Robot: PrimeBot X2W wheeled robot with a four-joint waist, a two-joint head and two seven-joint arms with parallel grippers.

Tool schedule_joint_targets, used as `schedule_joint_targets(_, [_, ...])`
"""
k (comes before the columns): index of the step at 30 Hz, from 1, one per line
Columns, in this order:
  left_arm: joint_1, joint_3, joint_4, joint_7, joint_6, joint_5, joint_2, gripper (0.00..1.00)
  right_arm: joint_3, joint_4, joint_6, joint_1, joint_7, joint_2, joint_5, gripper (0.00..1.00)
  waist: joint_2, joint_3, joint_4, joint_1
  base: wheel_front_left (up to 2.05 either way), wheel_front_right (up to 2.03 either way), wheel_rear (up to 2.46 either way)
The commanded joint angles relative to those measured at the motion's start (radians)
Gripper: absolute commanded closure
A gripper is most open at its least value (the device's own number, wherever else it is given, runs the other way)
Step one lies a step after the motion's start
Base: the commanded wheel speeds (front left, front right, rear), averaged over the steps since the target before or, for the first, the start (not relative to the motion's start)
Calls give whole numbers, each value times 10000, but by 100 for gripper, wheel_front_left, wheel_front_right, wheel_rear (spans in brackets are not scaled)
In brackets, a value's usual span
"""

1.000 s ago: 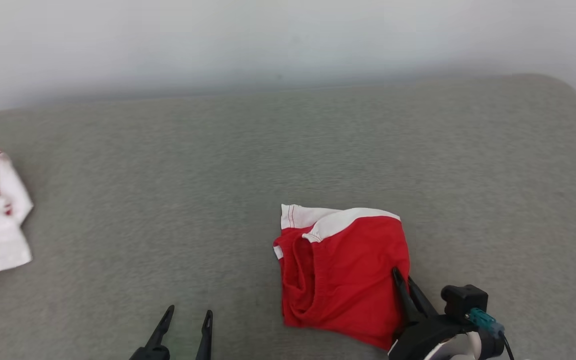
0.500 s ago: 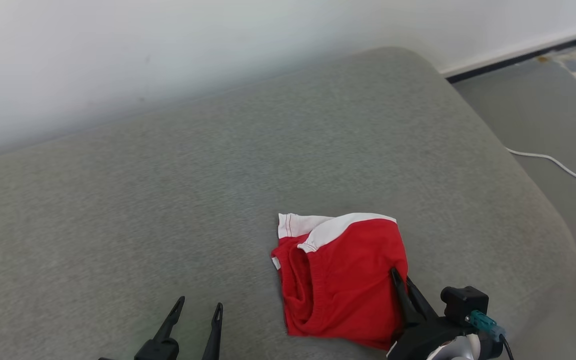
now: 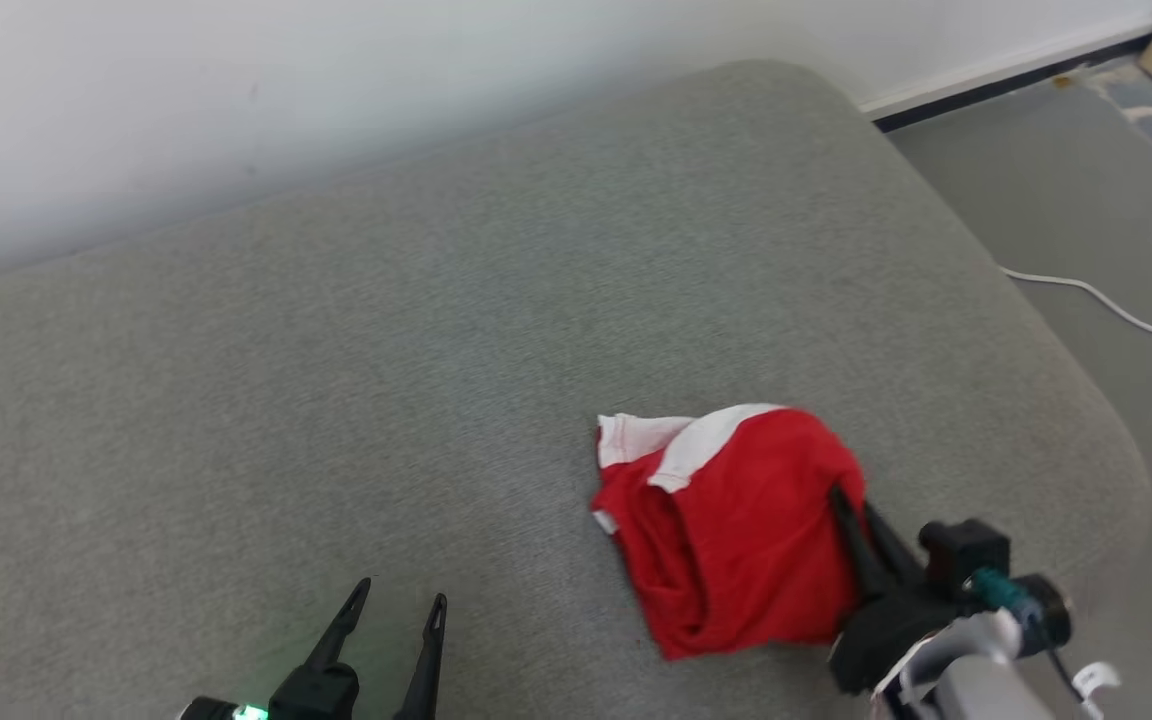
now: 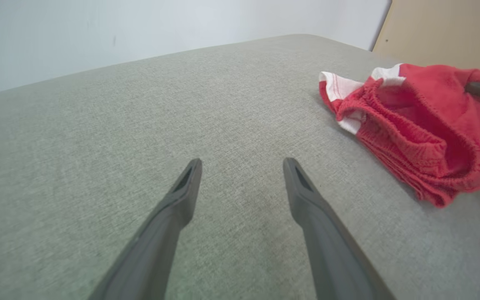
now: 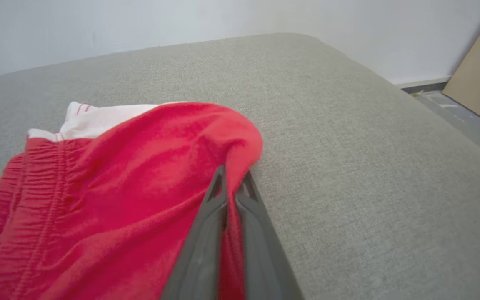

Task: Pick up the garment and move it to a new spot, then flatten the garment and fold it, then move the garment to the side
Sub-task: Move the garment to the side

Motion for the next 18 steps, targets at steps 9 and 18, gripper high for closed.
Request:
schedule_joint_targets(9, [-471,110,-71,-29,-7,139,277,0,-587,1118,-25,-2127,-1,-1646,-923,100,-1,1283,1812,1,0,0,0])
schedule_joint_targets(18, [-1029,15,-265,-29,-5,329,542,0,-2370,2660,-26,-4216,-1,-2973,-2391,100,-1,2240,2818,1,0,0,0])
